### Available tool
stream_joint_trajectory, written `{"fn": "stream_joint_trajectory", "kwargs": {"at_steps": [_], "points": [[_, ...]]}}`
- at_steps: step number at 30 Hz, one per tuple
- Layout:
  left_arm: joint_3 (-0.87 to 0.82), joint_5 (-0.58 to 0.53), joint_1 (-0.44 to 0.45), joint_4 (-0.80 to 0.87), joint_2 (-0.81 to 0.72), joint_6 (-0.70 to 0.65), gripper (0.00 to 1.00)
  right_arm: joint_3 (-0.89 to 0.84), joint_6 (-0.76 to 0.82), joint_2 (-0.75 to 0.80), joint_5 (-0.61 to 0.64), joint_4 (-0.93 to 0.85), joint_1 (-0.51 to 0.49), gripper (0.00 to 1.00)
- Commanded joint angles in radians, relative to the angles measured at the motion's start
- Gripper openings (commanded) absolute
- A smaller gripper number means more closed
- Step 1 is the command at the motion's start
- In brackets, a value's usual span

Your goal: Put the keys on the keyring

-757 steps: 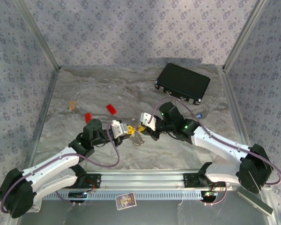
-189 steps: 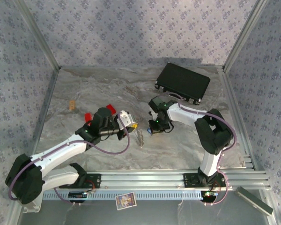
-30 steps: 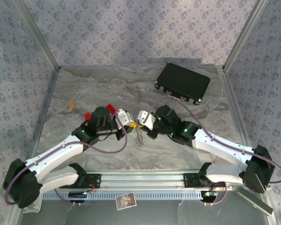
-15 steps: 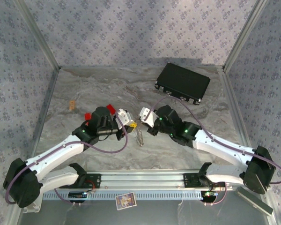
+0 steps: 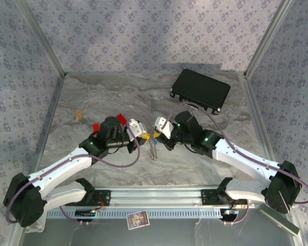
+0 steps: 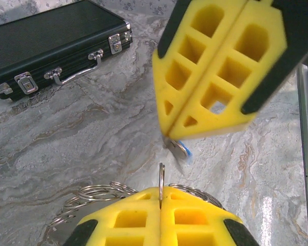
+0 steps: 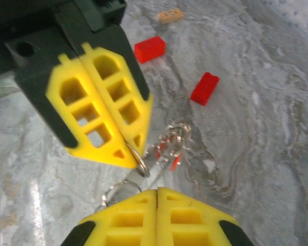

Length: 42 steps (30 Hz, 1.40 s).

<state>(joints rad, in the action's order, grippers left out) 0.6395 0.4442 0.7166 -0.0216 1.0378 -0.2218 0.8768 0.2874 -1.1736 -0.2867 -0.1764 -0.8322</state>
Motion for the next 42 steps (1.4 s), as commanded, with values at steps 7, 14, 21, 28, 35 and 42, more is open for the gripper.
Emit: {"fn": "stream_joint_trajectory", "kwargs": {"at_steps": [7, 14, 21, 28, 35, 42], "points": [[0.034, -0.001, 0.007, -0.012, -0.014, 0.001, 0.0, 0.068, -0.041, -0.044, -0.098, -0.024, 0.006, 0.0], [0.034, 0.008, 0.007, -0.014, -0.013, -0.004, 0.0, 0.075, -0.061, -0.057, -0.028, -0.005, 0.008, 0.0], [0.034, 0.016, 0.007, -0.012, -0.013, -0.005, 0.0, 0.081, -0.077, -0.066, 0.024, 0.003, 0.008, 0.0], [0.035, 0.016, 0.007, -0.011, -0.008, -0.007, 0.0, 0.076, -0.097, -0.058, -0.014, 0.023, 0.011, 0.0], [0.035, 0.014, 0.007, -0.008, -0.01, -0.007, 0.0, 0.073, -0.097, -0.052, -0.054, 0.028, 0.012, 0.0], [0.034, 0.016, 0.007, -0.006, -0.012, -0.007, 0.0, 0.066, -0.108, -0.05, -0.035, 0.044, 0.014, 0.0]]}}
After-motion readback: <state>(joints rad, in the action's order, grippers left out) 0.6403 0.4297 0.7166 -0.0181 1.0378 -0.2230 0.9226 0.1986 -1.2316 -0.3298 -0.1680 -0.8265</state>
